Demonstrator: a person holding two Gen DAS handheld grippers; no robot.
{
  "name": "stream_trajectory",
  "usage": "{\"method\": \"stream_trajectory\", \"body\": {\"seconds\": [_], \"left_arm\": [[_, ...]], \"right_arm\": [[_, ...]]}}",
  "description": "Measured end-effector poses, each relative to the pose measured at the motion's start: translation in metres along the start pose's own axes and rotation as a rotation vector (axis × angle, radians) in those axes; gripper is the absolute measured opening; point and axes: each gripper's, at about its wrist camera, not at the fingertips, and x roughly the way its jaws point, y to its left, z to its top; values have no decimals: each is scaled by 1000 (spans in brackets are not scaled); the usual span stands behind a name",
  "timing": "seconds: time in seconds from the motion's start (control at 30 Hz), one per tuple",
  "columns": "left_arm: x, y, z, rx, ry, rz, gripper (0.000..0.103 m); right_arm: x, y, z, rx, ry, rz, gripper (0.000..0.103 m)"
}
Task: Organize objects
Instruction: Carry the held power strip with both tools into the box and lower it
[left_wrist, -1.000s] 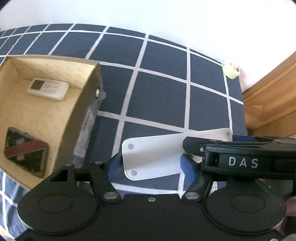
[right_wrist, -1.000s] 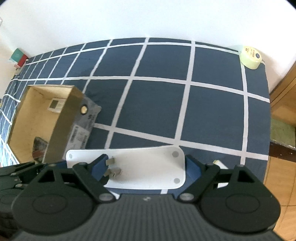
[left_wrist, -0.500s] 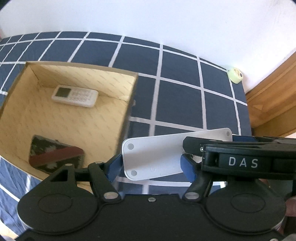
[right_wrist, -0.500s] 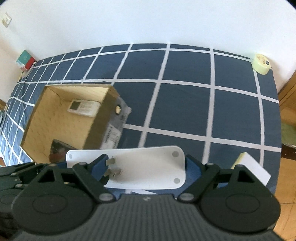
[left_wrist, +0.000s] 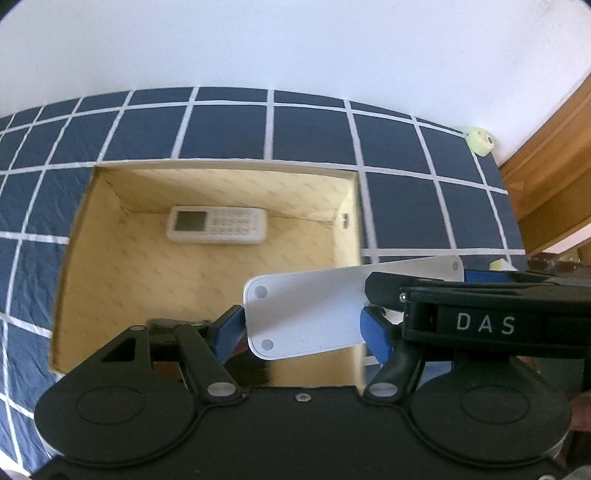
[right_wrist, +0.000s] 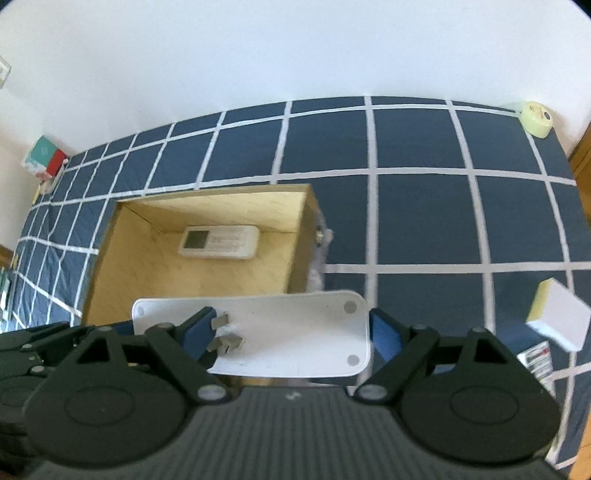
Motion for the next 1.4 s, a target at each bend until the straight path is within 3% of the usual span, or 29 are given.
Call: {"method": "stream_trajectory", "body": {"seconds": [0.37,0.7,1.4], "left_arm": [[-7,60,10,45,-1,-11,67],[8,100,40,45,20,-13,67],[116,146,103,51,184,-14,67]], "right_arm": [[18,62,-3,48,-28,-8,88],[46,96,20,48,-12,-10,88],[166,92,80,106,137,-11,88]]}}
